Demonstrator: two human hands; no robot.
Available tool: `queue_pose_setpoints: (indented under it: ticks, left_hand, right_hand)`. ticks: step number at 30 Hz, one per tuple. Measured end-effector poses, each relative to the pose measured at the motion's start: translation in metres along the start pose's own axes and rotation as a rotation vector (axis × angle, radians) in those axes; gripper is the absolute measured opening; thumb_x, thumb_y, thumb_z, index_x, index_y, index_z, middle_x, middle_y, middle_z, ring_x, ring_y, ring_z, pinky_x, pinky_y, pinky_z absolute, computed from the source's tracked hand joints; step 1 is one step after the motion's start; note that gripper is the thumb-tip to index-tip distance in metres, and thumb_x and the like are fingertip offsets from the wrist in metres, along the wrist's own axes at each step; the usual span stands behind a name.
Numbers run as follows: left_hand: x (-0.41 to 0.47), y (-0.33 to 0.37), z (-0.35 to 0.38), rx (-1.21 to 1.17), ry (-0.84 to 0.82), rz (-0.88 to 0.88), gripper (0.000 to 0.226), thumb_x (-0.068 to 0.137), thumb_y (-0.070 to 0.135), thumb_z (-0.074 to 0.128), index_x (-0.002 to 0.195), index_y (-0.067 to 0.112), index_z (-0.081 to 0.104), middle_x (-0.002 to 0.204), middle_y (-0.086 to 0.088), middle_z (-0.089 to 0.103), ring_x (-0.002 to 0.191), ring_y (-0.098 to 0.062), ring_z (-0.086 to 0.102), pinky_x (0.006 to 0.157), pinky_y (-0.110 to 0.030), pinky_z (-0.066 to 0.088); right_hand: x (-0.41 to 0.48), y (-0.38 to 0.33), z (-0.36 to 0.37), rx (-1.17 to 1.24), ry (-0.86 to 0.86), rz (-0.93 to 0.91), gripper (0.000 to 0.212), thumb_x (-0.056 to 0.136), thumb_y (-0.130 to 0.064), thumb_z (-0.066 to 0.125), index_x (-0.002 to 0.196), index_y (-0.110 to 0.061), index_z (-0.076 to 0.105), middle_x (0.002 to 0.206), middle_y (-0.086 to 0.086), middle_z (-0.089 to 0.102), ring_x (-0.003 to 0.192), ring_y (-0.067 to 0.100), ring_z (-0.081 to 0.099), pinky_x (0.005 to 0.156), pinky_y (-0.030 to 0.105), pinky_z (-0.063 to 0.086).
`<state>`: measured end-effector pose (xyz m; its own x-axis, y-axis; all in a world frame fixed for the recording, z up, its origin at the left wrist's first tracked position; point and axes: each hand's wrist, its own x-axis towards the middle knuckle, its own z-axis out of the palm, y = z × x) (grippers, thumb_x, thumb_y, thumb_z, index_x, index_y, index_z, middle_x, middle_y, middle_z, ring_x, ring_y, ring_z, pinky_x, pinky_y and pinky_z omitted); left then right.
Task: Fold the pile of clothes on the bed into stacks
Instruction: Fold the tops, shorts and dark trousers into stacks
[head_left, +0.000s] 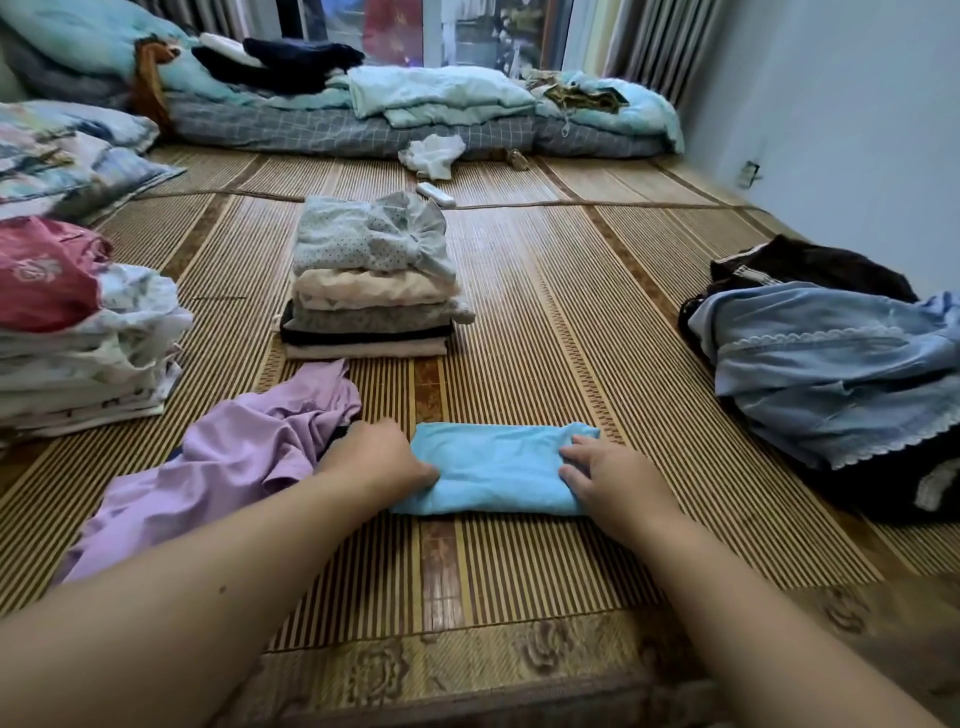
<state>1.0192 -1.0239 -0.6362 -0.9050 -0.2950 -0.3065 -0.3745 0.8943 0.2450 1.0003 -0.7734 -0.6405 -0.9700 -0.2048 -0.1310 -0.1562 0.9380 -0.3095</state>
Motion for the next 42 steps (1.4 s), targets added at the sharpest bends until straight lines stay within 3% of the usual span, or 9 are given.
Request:
queue_pose_setpoints:
  ticks: [3, 10, 13, 19, 23, 26, 30, 34, 42]
  left_hand:
    - [-0.003, 0.001, -0.001, 0.004, -0.048, 0.008, 0.039, 0.077, 0.053, 0.069, 0.074, 0.016, 0.058, 0.072, 0.000, 0.061, 0.064, -0.014, 0.058, 0.049, -0.027, 0.036]
    - [-0.014, 0.017, -0.006, -0.500, -0.097, 0.040, 0.019, 0.088, 0.019, 0.059, 0.104, 0.010, 0.062, 0.093, -0.007, 0.065, 0.082, -0.021, 0.064, 0.063, -0.031, 0.054]
    - [-0.028, 0.032, -0.012, -0.950, -0.183, 0.067, 0.013, 0.091, 0.017, 0.059, 0.097, 0.006, 0.064, 0.092, -0.014, 0.067, 0.080, -0.024, 0.069, 0.071, -0.042, 0.059]
    - [-0.047, 0.058, -0.030, -1.207, -0.280, 0.312, 0.013, 0.095, 0.029, 0.057, 0.098, 0.019, 0.064, 0.104, -0.002, 0.072, 0.093, -0.017, 0.071, 0.071, -0.030, 0.049]
    - [-0.046, 0.064, -0.010, -1.033, -0.218, 0.192, 0.020, 0.095, 0.033, 0.056, 0.107, 0.018, 0.061, 0.110, -0.001, 0.066, 0.099, -0.020, 0.065, 0.090, -0.042, 0.052]
    - [-0.044, 0.073, 0.012, -0.694, -0.146, 0.073, 0.020, 0.092, 0.038, 0.058, 0.102, 0.021, 0.060, 0.103, 0.002, 0.063, 0.098, -0.020, 0.063, 0.090, -0.043, 0.054]
    - [-0.035, 0.087, 0.023, -0.594, -0.142, -0.053, 0.035, 0.087, 0.048, 0.061, 0.091, 0.014, 0.062, 0.089, -0.001, 0.068, 0.085, -0.021, 0.070, 0.078, -0.036, 0.059]
    - [-0.032, 0.103, 0.023, -0.817, -0.286, -0.167, 0.043, 0.079, 0.035, 0.077, 0.108, 0.006, 0.062, 0.097, -0.008, 0.069, 0.073, -0.017, 0.068, 0.039, -0.018, 0.047]
    - [-0.051, 0.102, 0.011, -1.233, -0.460, 0.132, 0.043, 0.083, 0.002, 0.055, 0.125, 0.010, 0.052, 0.114, -0.016, 0.066, 0.100, -0.032, 0.068, 0.090, -0.050, 0.055]
  right_hand:
    - [-0.008, -0.005, 0.003, -0.113, 0.033, 0.012, 0.037, 0.099, -0.037, 0.044, 0.134, -0.030, 0.054, 0.153, -0.009, 0.037, 0.147, 0.019, 0.021, 0.115, 0.057, 0.013]
    - [-0.037, -0.079, 0.027, 0.280, -0.043, -0.326, 0.068, 0.084, -0.013, 0.056, 0.149, -0.015, 0.036, 0.148, 0.005, 0.046, 0.136, 0.018, 0.041, 0.111, 0.020, 0.024]
    - [-0.036, -0.101, 0.035, 0.371, -0.022, -0.158, 0.080, 0.082, -0.028, 0.064, 0.152, -0.021, 0.026, 0.135, 0.007, 0.056, 0.123, 0.025, 0.051, 0.099, 0.030, 0.039]
    - [-0.019, -0.077, 0.011, 1.089, 0.179, 0.338, 0.021, 0.098, -0.020, 0.051, 0.110, -0.009, 0.063, 0.101, 0.010, 0.068, 0.102, 0.030, 0.063, 0.087, 0.035, 0.050]
    - [-0.022, -0.037, -0.007, 1.643, 0.109, 0.636, 0.020, 0.100, -0.033, 0.049, 0.104, -0.014, 0.057, 0.098, 0.011, 0.067, 0.086, 0.031, 0.067, 0.068, 0.042, 0.056]
    - [-0.027, -0.006, -0.016, 1.166, 0.054, 0.664, 0.028, 0.095, -0.031, 0.051, 0.110, -0.009, 0.056, 0.101, 0.016, 0.068, 0.067, 0.030, 0.067, 0.054, 0.030, 0.050]
    - [-0.033, 0.015, -0.016, 0.334, 0.123, 0.547, 0.056, 0.078, -0.039, 0.069, 0.119, -0.004, 0.050, 0.117, 0.017, 0.062, 0.107, 0.032, 0.060, 0.074, 0.029, 0.042]
    - [-0.027, 0.009, -0.011, 0.273, 0.031, 0.442, 0.054, 0.073, -0.045, 0.075, 0.112, -0.009, 0.060, 0.115, 0.011, 0.063, 0.106, 0.027, 0.059, 0.074, 0.027, 0.042]
    - [-0.009, 0.008, -0.033, 0.629, -0.218, 0.328, 0.029, 0.072, -0.006, 0.065, 0.101, -0.009, 0.066, 0.102, 0.012, 0.070, 0.094, 0.025, 0.067, 0.089, 0.040, 0.055]
